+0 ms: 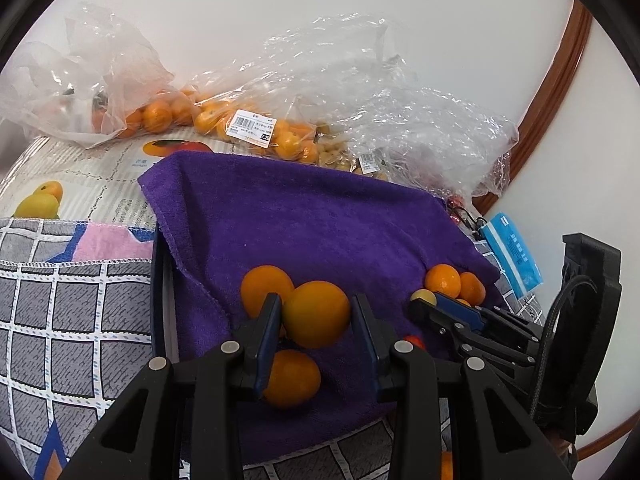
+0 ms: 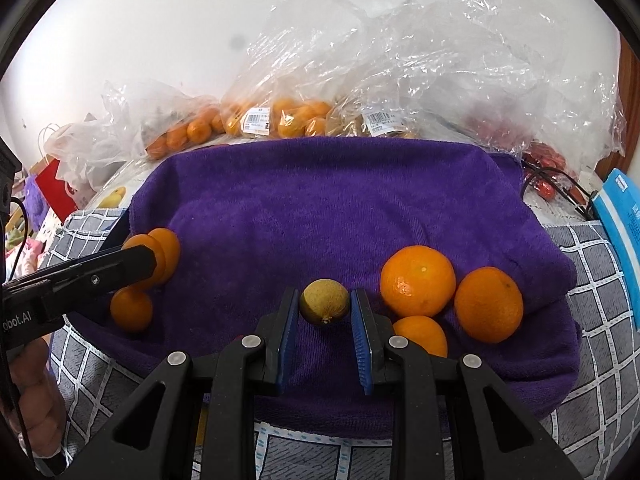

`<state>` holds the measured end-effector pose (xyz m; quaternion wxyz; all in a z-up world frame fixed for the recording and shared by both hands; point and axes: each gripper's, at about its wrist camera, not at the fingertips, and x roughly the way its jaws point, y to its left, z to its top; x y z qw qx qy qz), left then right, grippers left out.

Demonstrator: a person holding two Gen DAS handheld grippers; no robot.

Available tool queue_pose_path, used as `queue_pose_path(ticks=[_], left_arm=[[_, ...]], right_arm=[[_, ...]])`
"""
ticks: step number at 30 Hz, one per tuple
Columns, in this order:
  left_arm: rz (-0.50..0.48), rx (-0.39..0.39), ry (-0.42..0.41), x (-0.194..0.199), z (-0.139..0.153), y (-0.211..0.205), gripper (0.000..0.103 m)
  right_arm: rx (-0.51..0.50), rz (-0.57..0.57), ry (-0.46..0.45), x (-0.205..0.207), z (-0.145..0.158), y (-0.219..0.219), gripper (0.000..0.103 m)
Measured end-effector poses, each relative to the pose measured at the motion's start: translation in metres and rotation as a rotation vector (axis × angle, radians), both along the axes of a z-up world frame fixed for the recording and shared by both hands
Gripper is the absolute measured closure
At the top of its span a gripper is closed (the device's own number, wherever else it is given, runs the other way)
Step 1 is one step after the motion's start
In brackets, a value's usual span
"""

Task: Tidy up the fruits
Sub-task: 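Lower both held fruits onto the towel beside the placed oranges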

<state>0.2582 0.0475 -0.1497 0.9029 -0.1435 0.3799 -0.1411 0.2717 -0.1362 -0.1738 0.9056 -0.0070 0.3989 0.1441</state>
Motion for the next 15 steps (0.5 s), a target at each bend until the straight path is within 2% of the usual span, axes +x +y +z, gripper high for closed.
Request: queue_pose_path(ticks=[15], left_arm=[[0.004, -0.003, -0.002, -0.0005, 0.0016, 0.0007, 0.069]], right_arm=[[-0.006, 0.008, 0.003, -0.0015, -0.0013, 0.0009, 0.077]])
